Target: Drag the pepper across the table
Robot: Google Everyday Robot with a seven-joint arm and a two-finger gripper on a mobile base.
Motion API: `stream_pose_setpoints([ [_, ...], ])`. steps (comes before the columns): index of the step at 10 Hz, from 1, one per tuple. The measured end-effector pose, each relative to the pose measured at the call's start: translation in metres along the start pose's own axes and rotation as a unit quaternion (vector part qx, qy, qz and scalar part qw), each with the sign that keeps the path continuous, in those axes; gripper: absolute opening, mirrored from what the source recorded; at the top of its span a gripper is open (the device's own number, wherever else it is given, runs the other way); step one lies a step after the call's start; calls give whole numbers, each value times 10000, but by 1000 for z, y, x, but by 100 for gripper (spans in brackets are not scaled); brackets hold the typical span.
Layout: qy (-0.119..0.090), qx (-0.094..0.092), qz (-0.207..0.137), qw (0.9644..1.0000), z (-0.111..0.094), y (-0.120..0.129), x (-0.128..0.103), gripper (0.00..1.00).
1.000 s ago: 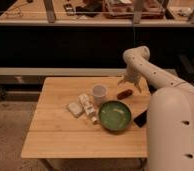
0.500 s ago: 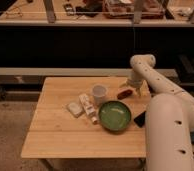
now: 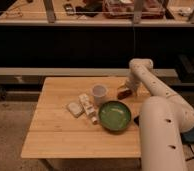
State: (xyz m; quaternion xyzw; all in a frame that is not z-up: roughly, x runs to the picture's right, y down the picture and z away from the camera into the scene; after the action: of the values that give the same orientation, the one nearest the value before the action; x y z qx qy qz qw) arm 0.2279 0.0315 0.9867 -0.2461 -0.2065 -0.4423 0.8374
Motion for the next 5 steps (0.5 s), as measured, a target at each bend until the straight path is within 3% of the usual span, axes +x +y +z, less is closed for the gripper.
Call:
stream_pose_setpoints([
  [4, -88, 51, -113, 9999, 9, -15, -3, 25],
  [5, -113, 55, -143, 9998, 11, -20, -4, 20],
])
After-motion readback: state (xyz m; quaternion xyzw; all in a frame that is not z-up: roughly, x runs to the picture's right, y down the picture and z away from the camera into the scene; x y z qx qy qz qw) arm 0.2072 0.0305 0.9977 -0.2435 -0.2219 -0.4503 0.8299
